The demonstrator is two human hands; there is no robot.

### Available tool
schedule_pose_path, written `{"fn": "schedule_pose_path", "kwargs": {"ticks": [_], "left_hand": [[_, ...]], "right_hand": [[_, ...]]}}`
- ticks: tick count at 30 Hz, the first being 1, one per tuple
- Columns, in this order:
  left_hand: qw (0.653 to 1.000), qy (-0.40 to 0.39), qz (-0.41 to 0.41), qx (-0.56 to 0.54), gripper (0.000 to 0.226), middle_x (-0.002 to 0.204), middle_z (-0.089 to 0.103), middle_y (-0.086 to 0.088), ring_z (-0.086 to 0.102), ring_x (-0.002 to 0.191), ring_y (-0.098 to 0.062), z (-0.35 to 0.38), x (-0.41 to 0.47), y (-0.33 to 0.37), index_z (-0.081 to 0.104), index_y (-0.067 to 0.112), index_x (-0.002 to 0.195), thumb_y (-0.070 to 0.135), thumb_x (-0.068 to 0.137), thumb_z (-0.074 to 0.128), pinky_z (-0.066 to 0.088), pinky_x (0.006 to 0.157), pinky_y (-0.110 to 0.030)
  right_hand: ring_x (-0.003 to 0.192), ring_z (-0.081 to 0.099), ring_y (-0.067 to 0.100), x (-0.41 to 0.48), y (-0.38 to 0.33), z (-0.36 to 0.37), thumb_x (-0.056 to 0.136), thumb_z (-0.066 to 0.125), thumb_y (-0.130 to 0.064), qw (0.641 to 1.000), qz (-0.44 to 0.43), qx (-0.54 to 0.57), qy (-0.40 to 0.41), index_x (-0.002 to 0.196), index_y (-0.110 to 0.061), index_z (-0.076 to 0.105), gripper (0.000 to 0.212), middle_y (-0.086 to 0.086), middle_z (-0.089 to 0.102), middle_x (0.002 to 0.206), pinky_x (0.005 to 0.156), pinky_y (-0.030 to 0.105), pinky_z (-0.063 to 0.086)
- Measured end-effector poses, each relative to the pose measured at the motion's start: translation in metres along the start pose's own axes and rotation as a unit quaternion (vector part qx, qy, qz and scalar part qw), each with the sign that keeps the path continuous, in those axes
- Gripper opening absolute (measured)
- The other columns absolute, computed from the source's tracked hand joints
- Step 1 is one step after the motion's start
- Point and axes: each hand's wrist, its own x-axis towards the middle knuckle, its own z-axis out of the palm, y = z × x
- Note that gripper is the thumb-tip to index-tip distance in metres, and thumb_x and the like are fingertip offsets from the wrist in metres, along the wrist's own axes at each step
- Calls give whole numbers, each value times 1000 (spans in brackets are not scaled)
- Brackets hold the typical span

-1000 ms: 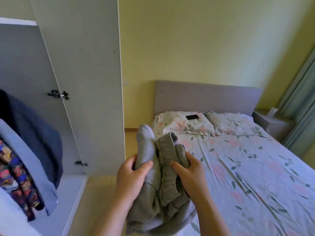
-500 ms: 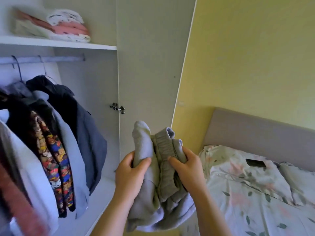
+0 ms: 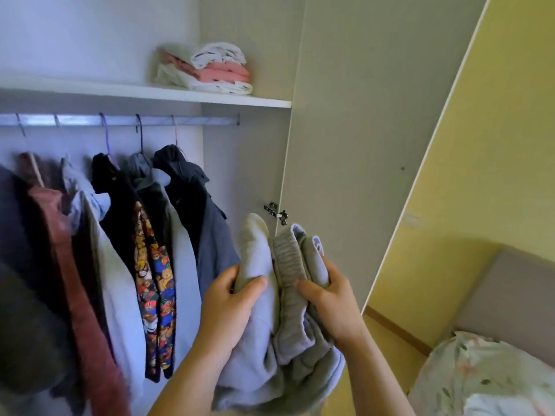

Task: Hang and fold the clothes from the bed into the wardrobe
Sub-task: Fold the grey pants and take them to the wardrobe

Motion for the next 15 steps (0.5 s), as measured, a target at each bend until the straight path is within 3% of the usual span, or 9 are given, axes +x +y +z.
{"fn": "schedule_pose_path", "kwargs": {"ticks": [4,8,12,15], "left_hand": [[998,47,39,-15,8,84,72,6,66,83,-8,13,38,37,69,29,93,28,85,70,49,66,-20],[990,87,109,-23,9,87,73,5,67,85,-8,5,71,92,71,28,93,23,86,69,52,69,-18],[979,127,160,-8,19,87,72,0,67,89,-19,-23,92,148,71,29,89,39,74,67,53,78,-40],[969,158,191,3,22,86,72,-4,67,89,-25,-51,104,182,71,29,86,44,70,66,52,78,-43]], "right_hand": [[96,71,24,63,-25,-11,75,61,-6,995,-62,36,-74,108,-26,71,40,4,75,100,81,38,59],[96,71,23,118,-73,-6,74,60,-6,978,-135,75,-137,105,-30,72,41,4,75,102,79,34,58],[90,71,20,156,-130,14,73,61,-5,953,-201,117,-192,102,-27,73,38,5,75,100,73,29,56],[89,72,20,177,-167,33,74,61,-5,934,-236,143,-226,101,-30,74,38,3,75,99,71,29,57]]}}
